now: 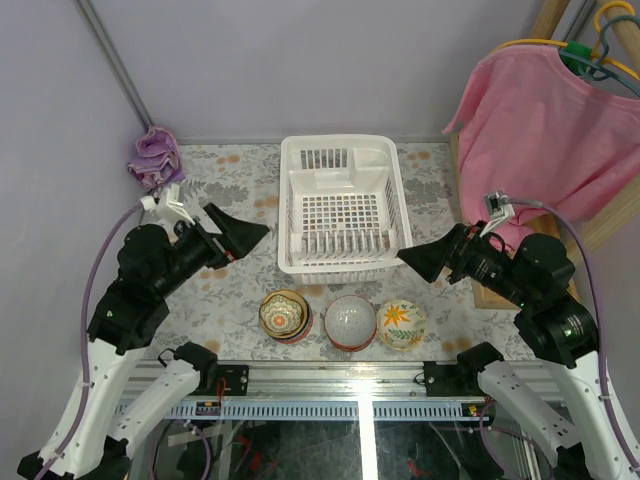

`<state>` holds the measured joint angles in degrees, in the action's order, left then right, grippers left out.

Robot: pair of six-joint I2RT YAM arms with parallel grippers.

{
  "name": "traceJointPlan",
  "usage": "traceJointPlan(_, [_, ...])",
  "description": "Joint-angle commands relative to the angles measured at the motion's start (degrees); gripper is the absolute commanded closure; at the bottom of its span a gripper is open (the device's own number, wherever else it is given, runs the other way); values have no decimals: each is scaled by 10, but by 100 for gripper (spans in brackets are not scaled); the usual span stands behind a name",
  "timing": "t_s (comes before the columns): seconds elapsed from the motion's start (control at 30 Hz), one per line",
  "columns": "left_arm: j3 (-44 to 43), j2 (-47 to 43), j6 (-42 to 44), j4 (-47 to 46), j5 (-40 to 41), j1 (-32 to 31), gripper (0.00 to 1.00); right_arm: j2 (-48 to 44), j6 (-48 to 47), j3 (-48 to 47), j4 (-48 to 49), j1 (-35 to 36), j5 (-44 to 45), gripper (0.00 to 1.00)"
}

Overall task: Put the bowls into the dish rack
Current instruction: Pick up the bowl from the center of the board.

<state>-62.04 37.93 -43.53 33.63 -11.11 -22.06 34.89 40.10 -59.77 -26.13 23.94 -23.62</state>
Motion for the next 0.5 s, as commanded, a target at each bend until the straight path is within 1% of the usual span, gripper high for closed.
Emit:
traceJointPlan(0.0, [60, -28, -20, 57, -76, 3, 0, -8, -11, 11, -79, -1, 9, 1])
traceJointPlan(0.1, [68, -26, -22, 89, -80, 3, 0, -1, -6, -1, -129, -1, 18, 1])
traceJointPlan(0.13, [62, -18, -19, 117, -77, 3, 0, 3, -6, -12, -151, -1, 32, 1])
traceJointPlan(0.27, [14, 20, -2, 216, -42, 3, 0, 22, 3, -73, -239, 0, 125, 1])
traceJointPlan(0.3, [6, 20, 0, 226, -29, 3, 0, 23, 13, -83, -253, 0, 145, 1])
traceJointPlan(0.37, [-7, 7, -3, 231, -6, 3, 0, 18, 34, -86, -258, -1, 162, 1])
traceJointPlan(0.47, [-11, -26, -16, 216, 9, 3, 0, -11, 56, -57, -200, -1, 119, 1])
